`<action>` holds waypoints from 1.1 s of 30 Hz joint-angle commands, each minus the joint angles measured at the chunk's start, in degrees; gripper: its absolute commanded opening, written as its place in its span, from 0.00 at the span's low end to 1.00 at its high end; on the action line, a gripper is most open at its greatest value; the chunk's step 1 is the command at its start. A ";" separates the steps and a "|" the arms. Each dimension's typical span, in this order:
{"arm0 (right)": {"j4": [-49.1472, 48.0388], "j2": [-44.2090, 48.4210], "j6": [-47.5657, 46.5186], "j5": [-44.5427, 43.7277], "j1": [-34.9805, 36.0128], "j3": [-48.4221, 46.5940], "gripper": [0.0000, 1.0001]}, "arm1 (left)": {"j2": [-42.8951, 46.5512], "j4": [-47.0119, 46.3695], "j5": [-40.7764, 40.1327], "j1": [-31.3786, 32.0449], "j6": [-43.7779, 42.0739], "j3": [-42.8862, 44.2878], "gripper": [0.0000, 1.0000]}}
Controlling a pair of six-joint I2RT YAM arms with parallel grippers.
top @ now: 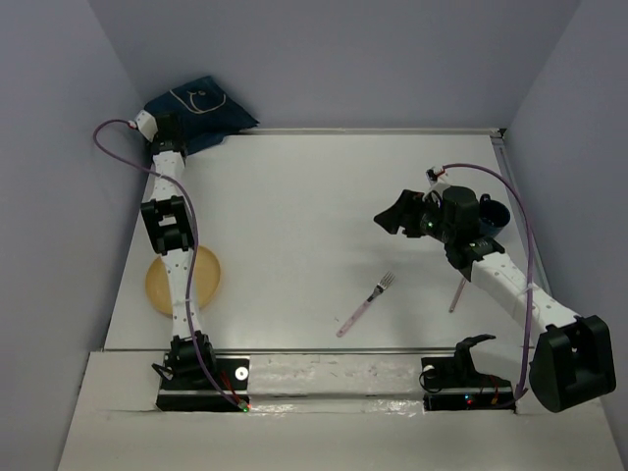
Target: Set the dinner table for one person
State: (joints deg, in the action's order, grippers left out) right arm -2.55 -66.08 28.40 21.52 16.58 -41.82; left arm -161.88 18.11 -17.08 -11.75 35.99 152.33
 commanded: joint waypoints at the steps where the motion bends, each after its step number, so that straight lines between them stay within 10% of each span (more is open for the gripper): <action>1: -4.31 0.43 1.13 1.16 0.03 -1.59 0.77 | -2.39 -0.70 3.01 -0.56 0.14 3.32 0.24; 3: -4.48 0.08 1.04 1.25 0.03 -1.59 0.77 | -2.38 -0.79 4.68 -0.47 -0.39 4.46 0.00; 21: 0.08 2.18 -3.79 -0.59 0.03 -4.93 0.91 | 26.33 11.24 20.50 18.77 -14.18 6.58 0.00; 33: 4.39 4.47 -6.69 -6.84 0.03 -4.76 1.00 | 45.68 20.04 26.48 28.45 -22.02 -15.36 0.00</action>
State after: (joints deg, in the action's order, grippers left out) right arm 0.30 -61.84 23.77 17.21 16.58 -44.03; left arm -118.17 33.95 7.07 15.55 17.61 147.26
